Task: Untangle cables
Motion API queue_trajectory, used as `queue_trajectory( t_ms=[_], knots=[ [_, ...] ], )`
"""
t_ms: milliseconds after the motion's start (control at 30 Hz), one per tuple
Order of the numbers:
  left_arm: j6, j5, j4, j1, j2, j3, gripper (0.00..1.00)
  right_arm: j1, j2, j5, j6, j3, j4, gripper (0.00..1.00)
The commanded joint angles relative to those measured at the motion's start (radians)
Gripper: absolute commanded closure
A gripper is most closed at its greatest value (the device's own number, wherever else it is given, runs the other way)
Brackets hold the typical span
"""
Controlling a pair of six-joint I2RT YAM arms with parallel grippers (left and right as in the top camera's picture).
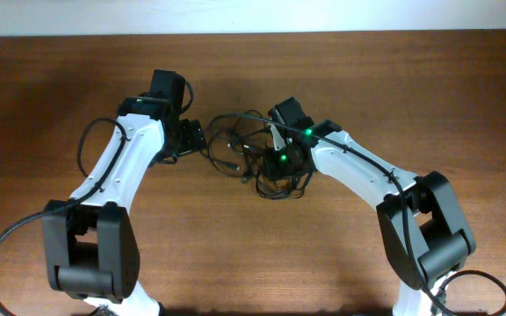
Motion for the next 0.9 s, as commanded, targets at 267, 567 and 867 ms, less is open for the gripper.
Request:
queue_trajectory(
  t_ms=[267,567,867],
  knots=[
    [0.002,-0.018,-0.002,0.002,0.005,-0.009,0.01,-0.002,-0.018,-0.124,-0.485,0.010,-0.154,0.56],
    [0.002,-0.018,-0.002,0.002,0.005,-0.009,0.01,0.003,0.035,-0.053,-0.488,-0.024,-0.076,0.64],
    [0.002,-0.018,-0.002,0.002,0.005,-0.009,0.01,0.011,0.052,0.031,-0.487,-0.024,-0.035,0.87]
  ],
)
